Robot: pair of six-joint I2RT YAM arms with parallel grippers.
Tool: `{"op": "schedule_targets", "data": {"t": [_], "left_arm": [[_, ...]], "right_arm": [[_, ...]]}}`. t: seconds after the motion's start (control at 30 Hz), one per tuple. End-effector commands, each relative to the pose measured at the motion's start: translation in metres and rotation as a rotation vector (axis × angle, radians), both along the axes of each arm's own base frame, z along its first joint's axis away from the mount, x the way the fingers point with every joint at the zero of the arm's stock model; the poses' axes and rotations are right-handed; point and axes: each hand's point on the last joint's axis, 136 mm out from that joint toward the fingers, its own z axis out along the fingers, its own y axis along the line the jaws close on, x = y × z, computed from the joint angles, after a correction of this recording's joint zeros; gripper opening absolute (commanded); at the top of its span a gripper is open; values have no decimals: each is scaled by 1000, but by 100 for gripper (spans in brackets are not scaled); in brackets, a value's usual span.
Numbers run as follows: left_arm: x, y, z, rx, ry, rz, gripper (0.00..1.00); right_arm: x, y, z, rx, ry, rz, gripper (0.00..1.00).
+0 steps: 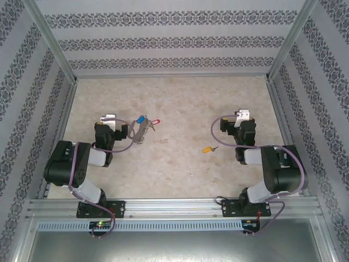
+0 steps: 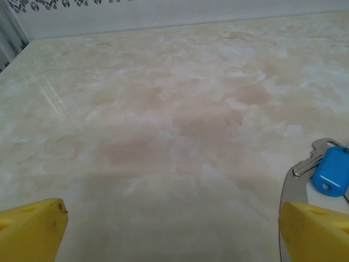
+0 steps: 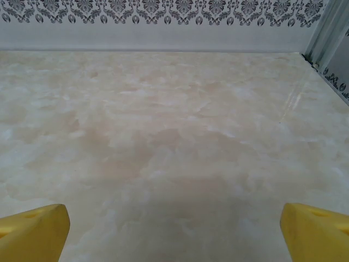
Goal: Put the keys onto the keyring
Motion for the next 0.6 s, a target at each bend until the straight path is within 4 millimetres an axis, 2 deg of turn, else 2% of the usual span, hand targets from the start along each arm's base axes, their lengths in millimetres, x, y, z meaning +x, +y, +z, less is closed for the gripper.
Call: {"op": "schedule_targets", "data": {"t": [0.0, 0.57], "left_arm": [[5, 0, 12, -19, -34, -7, 100], [5, 0, 11, -19, -31, -7, 100]], "right_arm": [[4, -2, 6, 18, -27, 1, 98], [4, -3, 6, 25, -27, 2, 98]]}}
